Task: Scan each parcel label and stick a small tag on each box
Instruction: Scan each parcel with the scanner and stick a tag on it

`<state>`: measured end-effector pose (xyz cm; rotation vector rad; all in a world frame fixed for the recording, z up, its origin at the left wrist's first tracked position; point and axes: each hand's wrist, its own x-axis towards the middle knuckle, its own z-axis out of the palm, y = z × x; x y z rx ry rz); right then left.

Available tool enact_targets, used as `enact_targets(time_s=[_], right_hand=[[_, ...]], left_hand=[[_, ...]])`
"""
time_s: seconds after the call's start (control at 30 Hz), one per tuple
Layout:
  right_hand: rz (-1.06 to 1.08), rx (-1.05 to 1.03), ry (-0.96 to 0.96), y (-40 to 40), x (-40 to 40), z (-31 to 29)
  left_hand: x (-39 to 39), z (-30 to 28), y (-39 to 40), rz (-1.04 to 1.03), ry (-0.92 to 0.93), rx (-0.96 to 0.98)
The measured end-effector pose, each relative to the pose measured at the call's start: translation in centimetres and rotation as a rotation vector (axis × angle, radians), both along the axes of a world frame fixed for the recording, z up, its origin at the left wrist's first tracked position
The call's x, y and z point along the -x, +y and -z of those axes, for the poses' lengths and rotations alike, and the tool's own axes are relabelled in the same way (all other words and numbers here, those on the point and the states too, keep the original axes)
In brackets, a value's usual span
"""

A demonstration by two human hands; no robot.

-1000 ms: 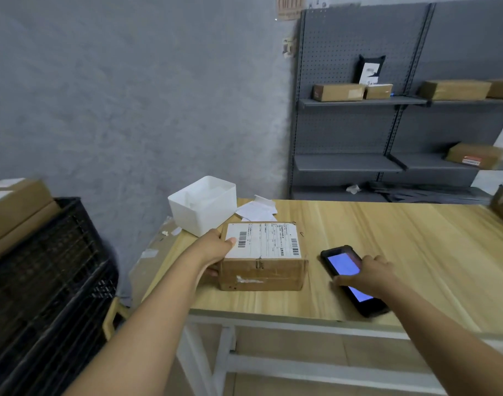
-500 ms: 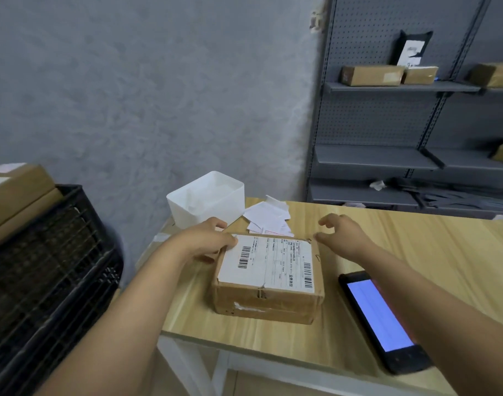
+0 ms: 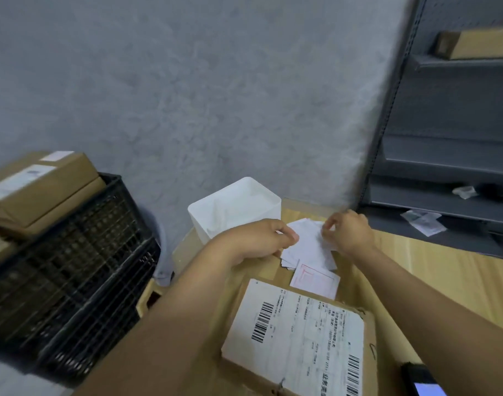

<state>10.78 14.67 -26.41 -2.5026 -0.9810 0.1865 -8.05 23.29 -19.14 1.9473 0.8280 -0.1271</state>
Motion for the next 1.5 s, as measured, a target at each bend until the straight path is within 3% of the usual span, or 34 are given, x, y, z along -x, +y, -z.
enact_targets(time_s=[0.13,0.2,0.33,0.4,0.53,0.67,0.83,0.97,1.1,1.37,1.5], right_hand=[[-0.004,-0.315,0.167,-0.1,-0.1,-0.7],[-0.051,-0.377,0.175,-0.2,-0.1,-1.1],[-0.038,0.085,-0.038,-0.1,-0.3,-0.3],[-0.003,0.15,-0.082,-0.1,-0.1,0.1],[-0.01,-0.1,0.099,-0.7,1.0,-0.8],[-0.197,-0.389,0.259,-1.7,3.4,-3.7],[-0.442,-0.426,0.401,-2.7,6.5,-6.5],[-0.313,-0.524,0.426,-3.5,7.1,-7.4],[-0.197,-0.401,0.276,-4.2,7.1,-7.5],[-0.139,-0.461,0.289,-4.9,8.0,-7.7],[-0.053,-0.489,0.284,-5.3,7.5,-7.8]], left_hand=[[-1.7,0.2,0.3,-0.041,-0.02,0.086],[-2.4,0.2,0.4,-0.101,-0.048,0.161],[-3.0,0.6,0.5,-0.147,-0.051,0.201],[-2.7,1.0,0.6,-0.116,-0.027,0.192],[-2.3,1.4,1.1,-0.112,-0.065,0.288],[-2.8,0.9,0.9,-0.193,-0.17,0.468],[-2.6,0.0,0.7,-0.286,-0.36,0.687],[-1.7,-0.3,0.7,-0.288,-0.435,0.589],[-0.6,-0.8,0.4,-0.234,-0.448,0.512],[1.0,-2.1,1.3,-0.052,-0.388,0.325],[1.8,-2.4,3.1,-0.056,-0.329,0.217]])
